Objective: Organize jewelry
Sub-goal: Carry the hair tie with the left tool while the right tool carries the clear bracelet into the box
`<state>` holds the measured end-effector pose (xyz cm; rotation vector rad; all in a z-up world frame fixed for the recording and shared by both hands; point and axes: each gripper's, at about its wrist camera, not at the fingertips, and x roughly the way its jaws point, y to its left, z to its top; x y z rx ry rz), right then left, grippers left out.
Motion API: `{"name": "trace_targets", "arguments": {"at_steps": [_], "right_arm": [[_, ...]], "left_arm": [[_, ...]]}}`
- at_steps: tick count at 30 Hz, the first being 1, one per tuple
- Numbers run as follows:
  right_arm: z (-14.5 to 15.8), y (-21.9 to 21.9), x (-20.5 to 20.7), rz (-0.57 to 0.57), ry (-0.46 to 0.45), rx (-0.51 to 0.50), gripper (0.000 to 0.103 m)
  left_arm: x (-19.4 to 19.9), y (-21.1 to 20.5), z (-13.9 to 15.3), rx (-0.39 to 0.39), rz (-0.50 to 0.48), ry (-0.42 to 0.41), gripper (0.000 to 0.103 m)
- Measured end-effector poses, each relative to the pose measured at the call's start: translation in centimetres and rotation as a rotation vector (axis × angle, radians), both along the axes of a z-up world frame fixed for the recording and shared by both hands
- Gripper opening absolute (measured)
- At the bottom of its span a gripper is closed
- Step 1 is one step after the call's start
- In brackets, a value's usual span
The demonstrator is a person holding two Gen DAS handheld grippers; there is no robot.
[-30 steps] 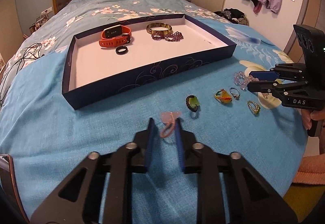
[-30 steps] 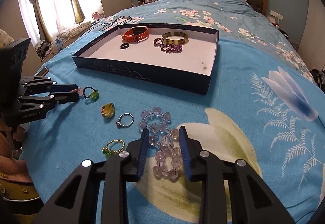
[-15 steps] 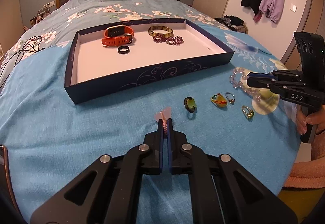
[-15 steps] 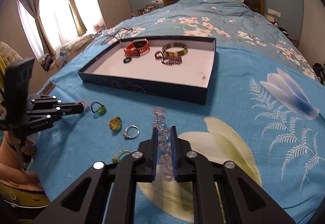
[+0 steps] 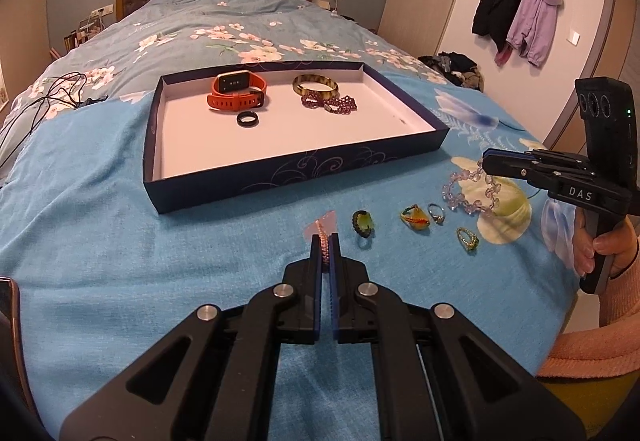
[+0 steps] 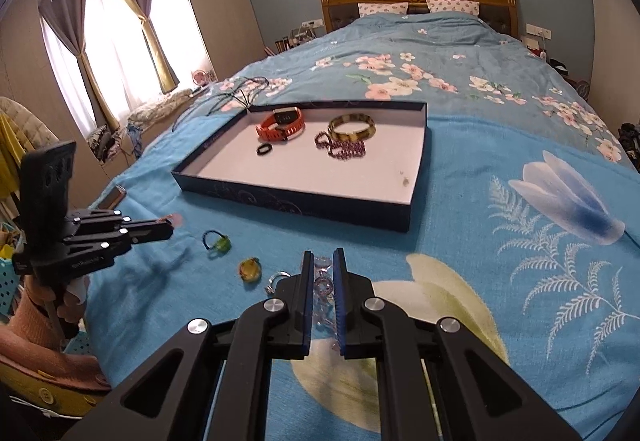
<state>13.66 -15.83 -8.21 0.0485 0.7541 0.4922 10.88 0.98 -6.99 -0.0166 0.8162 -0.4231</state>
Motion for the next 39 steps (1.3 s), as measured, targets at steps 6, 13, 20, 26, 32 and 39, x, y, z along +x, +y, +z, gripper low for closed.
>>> {"name": "trace_targets", "arguments": {"at_steps": [6, 13, 20, 26, 32, 39], "right_arm": [[1.5, 0.3, -0.2, 0.013, -0.035, 0.019, 0.008], [2.9, 0.6, -0.3, 0.016, -0.071, 0.030, 0.008], [4.3, 1.0, 0.0, 0.024, -0.113, 0.037, 0.008], [5.2, 1.5, 0.4, 0.029, -0.139, 0.043, 0.008], [5.5, 2.0, 1.0, 0.035, -0.149, 0.048, 0.008], [5.8, 2.5, 1.9, 0.041, -0.155, 0.049, 0.008]], "left_arm": [[-0.1, 0.0, 0.5, -0.014, -0.003, -0.015, 0.004], [-0.5, 0.0, 1.3, -0.022, -0.004, -0.042, 0.003], [-0.4, -0.3, 2.3, -0.031, -0.011, -0.070, 0.003], [-0.2, -0.6, 3.1, -0.030, -0.008, -0.093, 0.004], [0.2, -0.6, 3.7, -0.034, -0.003, -0.114, 0.004], [0.8, -0.7, 4.3, -0.035, 0.001, -0.128, 0.004]]}}
